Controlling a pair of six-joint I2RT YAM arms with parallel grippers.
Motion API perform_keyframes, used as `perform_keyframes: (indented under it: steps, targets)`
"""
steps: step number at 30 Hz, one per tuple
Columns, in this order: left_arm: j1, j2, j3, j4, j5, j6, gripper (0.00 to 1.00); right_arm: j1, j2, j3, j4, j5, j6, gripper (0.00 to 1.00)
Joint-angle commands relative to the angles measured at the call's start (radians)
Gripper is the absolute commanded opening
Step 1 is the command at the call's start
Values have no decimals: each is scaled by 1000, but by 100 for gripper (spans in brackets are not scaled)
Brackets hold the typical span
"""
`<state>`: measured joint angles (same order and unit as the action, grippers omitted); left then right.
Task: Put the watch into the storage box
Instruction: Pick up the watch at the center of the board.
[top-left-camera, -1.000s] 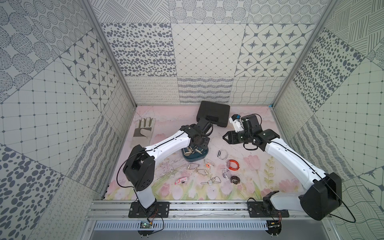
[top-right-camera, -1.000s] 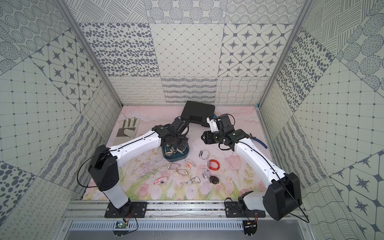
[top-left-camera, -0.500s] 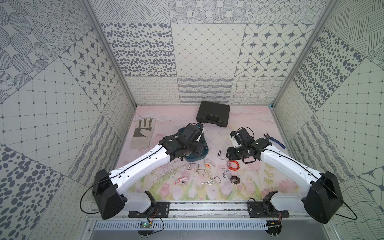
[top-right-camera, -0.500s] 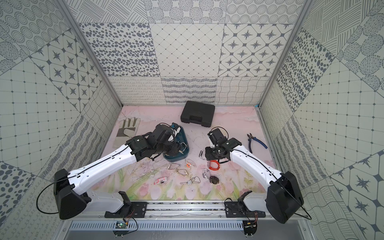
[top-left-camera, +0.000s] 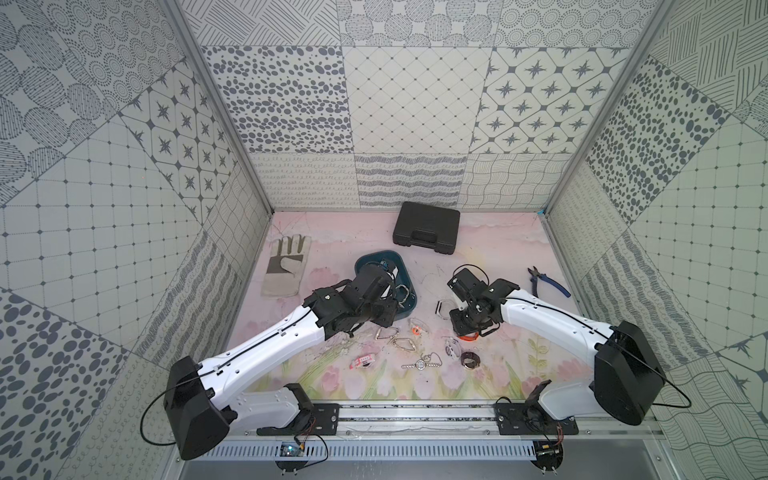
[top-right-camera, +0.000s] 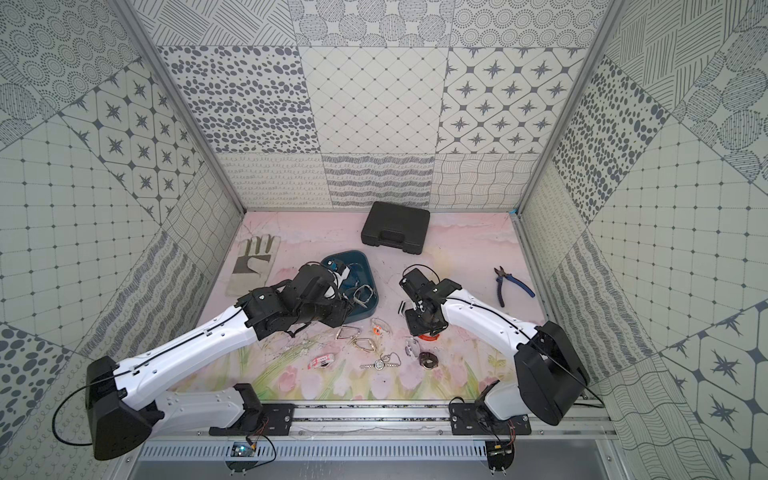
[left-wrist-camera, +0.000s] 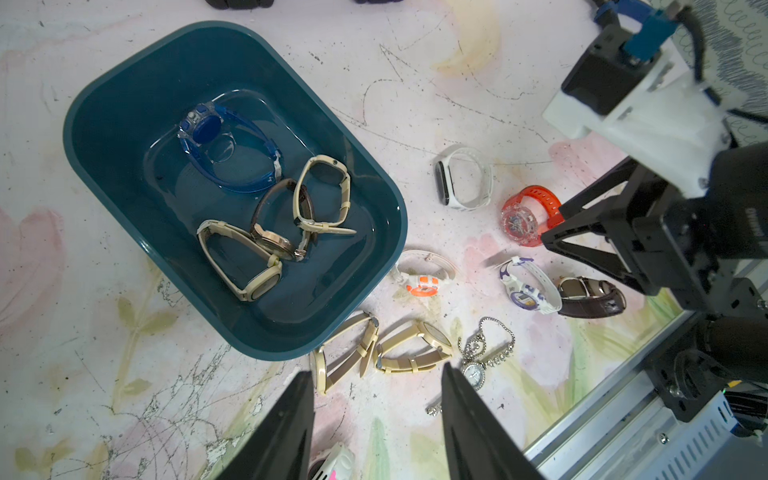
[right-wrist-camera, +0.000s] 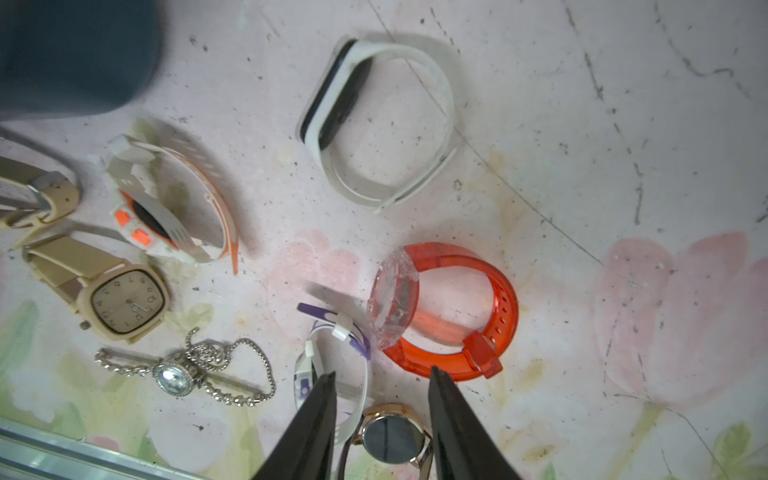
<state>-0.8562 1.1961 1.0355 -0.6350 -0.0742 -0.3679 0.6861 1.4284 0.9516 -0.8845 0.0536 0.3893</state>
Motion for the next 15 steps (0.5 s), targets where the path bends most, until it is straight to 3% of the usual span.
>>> perform_keyframes:
  steps: [1, 15]
  targets:
    - [1, 0, 0, 33, 4, -9, 54, 7, 10, -23, -23, 48, -3, 41]
    - [3, -23, -9, 40, 4, 4, 54, 33, 126, 20, -38, 100, -17, 41]
